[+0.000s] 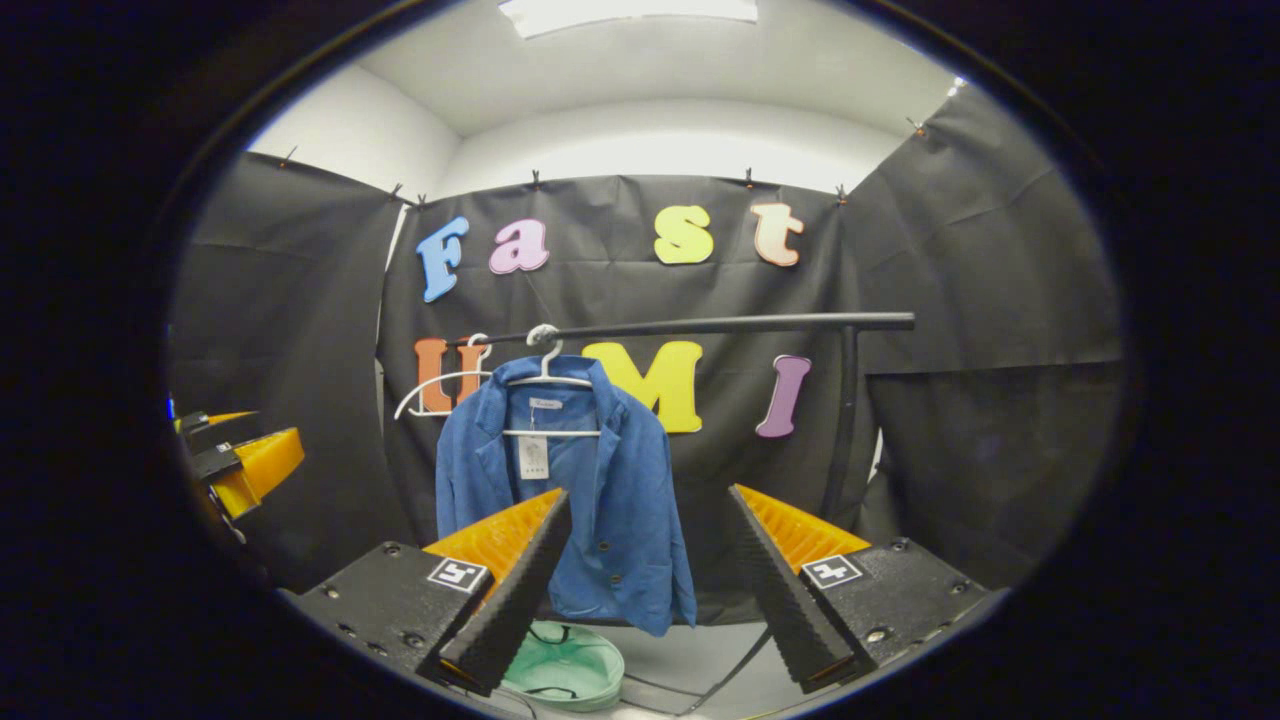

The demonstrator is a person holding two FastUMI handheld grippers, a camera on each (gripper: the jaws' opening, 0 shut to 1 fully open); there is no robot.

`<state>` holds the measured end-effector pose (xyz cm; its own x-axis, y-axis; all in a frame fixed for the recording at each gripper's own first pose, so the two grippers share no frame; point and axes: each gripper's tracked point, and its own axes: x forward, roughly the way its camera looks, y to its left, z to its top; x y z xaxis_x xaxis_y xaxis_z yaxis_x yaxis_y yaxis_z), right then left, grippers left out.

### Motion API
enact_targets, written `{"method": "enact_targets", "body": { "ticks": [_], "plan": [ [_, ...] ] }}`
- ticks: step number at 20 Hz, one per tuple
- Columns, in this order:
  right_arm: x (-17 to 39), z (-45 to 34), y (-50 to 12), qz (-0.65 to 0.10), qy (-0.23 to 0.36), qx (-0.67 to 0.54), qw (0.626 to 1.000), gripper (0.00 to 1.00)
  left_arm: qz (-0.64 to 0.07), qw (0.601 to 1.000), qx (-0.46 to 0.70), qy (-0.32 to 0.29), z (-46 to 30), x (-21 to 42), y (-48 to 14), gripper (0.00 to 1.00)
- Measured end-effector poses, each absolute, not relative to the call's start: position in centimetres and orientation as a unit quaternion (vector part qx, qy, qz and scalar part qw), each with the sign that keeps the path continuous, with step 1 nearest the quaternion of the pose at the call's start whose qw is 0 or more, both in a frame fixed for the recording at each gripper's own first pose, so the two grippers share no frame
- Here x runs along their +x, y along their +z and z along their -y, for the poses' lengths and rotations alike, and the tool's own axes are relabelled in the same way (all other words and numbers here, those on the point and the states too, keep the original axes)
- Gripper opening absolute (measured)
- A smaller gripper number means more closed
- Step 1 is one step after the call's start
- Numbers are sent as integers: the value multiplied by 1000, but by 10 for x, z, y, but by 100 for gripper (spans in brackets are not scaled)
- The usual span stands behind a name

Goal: Grasp the clothes on the hanger with both hands and then place them into the laundry hamper below.

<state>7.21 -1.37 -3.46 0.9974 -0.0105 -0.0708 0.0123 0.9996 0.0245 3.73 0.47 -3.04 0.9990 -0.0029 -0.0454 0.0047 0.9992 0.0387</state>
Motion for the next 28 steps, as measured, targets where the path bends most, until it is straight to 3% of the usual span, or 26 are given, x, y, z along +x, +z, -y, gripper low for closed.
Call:
{"method": "enact_targets", "body": {
  "ticks": [19,28],
  "plan": [
    [352,-12,-129,-96,90,3,991,99,-96,994,37,36,51,261,-160,98],
    [413,-30,-131,-92,113,33,989,96,-108,991,35,68,44,334,-181,97]
  ]
}}
